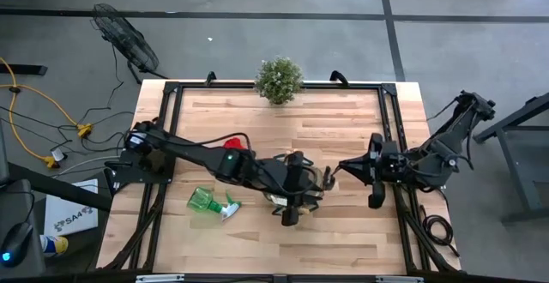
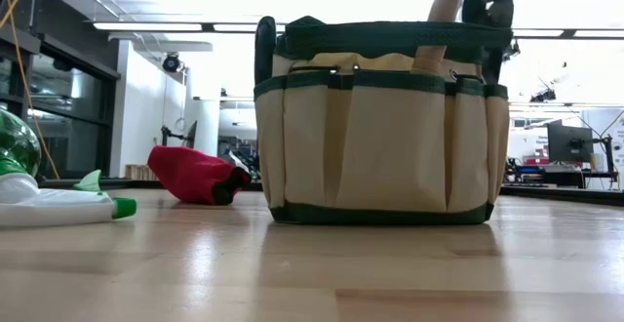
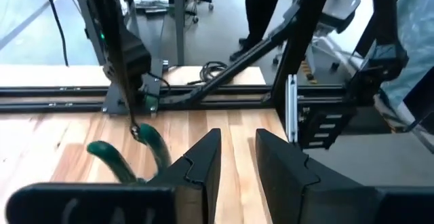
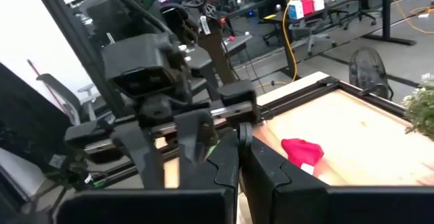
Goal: Pick & Place Garden tools in Gardening bag
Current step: Put the shear scissors into the gardening bag
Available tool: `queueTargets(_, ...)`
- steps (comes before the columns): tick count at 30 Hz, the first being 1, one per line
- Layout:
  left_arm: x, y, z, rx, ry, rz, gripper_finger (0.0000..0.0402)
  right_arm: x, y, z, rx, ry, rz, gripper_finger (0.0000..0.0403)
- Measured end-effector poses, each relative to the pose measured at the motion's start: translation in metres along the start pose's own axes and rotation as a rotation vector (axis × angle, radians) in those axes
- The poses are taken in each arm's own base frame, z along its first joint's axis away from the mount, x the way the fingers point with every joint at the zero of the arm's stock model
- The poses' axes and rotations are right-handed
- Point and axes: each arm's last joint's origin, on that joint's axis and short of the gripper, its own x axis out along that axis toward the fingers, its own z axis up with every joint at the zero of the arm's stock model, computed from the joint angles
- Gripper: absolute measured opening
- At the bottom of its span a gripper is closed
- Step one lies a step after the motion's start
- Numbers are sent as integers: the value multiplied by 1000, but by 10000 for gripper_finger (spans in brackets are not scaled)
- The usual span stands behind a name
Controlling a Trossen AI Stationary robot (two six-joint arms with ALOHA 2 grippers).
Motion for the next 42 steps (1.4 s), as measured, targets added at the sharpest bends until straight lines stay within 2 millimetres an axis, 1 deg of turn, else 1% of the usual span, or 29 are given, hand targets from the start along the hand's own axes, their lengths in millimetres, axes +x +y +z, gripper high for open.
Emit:
queueTargets(5,-10,1,5,23,5,8,90,5,-3,2,3,-3,-7,4)
queueTargets(11,-8,4,2,24,28,11,90,13,-6,7,16,-22,4,4)
queueTargets(13,-8,4,2,26,34,17,90,15,-7,6,13,-19,2,4)
queueTargets(15,-12,4,1,32,47,18,89,18,-6,4,6,-11,3,4)
queueTargets(17,-18,5,1,27,22,15,83,22,-5,2,0,-4,-3,4)
queueTargets(19,-25,8,-6,7,10,12,72,27,-5,-2,-10,6,-9,4)
queueTargets(23,-34,13,-34,-41,-11,-2,46,35,-4,-8,-10,33,-11,4)
queueTargets(24,-38,15,-38,-61,-43,-5,40,36,-4,-8,-10,39,-9,4)
queueTargets(28,-69,24,-51,-126,-122,31,17,39,-5,-12,-14,57,-18,4)
queueTargets(31,-87,30,-68,-152,-97,74,4,38,-6,-14,1,75,-36,4)
queueTargets(34,-108,36,-75,-176,-121,115,2,38,-8,-17,11,96,-47,4)
queueTargets(36,-120,39,-75,-203,-168,120,2,37,-9,-19,18,115,-56,4)
queueTargets(37,-127,40,-78,-210,-166,128,2,36,-9,-20,18,121,-58,4)
queueTargets(38,-131,42,-82,-208,-156,146,2,36,-8,-21,25,124,-59,4)
queueTargets(40,-137,43,-82,-221,-181,146,2,34,-9,-23,20,129,-74,4)
queueTargets(42,-146,46,-87,-219,-168,169,2,34,-8,-23,22,131,-77,4)
